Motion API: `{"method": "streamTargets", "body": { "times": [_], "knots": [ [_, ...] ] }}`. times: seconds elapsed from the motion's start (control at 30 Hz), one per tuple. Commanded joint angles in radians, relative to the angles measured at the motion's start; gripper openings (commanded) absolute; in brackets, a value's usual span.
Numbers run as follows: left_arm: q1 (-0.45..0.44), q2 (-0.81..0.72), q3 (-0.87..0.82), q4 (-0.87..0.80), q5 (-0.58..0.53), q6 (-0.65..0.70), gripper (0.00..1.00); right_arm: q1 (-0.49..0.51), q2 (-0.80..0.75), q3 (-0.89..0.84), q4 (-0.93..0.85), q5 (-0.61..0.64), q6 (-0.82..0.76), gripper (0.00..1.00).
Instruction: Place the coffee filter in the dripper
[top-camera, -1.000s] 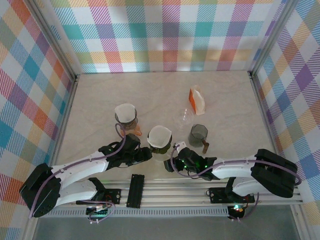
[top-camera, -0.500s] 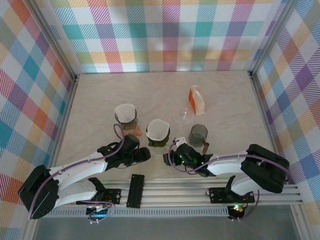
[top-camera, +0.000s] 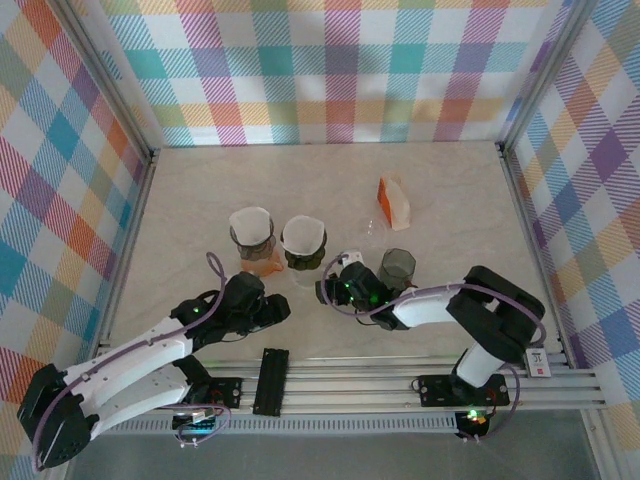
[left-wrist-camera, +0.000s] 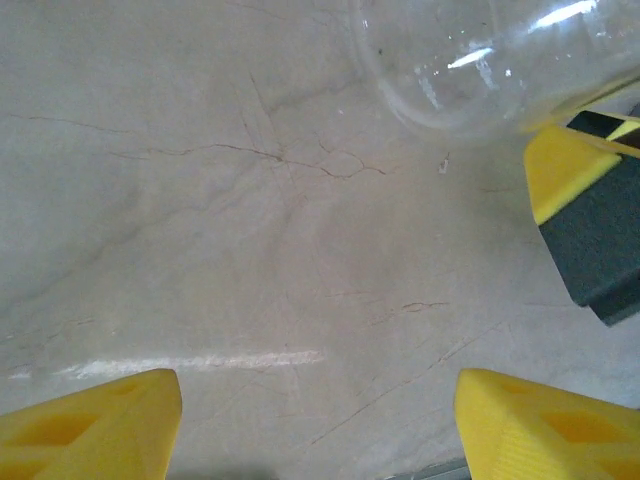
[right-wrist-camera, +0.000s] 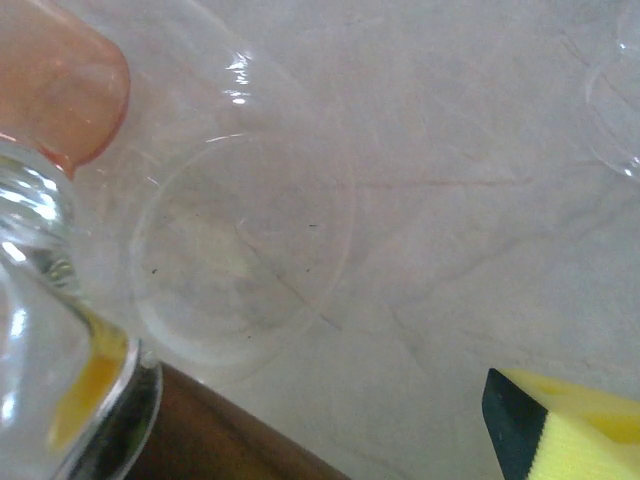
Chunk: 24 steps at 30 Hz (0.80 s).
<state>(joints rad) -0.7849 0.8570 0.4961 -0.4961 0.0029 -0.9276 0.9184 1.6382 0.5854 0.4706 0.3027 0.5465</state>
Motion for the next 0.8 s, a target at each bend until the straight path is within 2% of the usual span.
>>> {"method": "streamTargets", "body": {
  "times": [0.0, 0.37, 0.77],
  "knots": [
    [-0.006, -0.04, -0.006, -0.069, -0.033, -0.017, 0.73, -0.019, 0.04, 0.061, 0.032, 0.0, 0.017, 0.86],
    [-0.006, -0.07, 0.005, -0.104, -0.052, -0.014, 0.75, -0.061, 0.068, 0.136, -0.032, -0.043, 0.019, 0.87],
    [-0.006, -0.103, 0.042, -0.102, -0.09, 0.007, 0.82, -0.053, -0.194, 0.078, -0.305, -0.158, 0.072, 0.89]
  ]
}}
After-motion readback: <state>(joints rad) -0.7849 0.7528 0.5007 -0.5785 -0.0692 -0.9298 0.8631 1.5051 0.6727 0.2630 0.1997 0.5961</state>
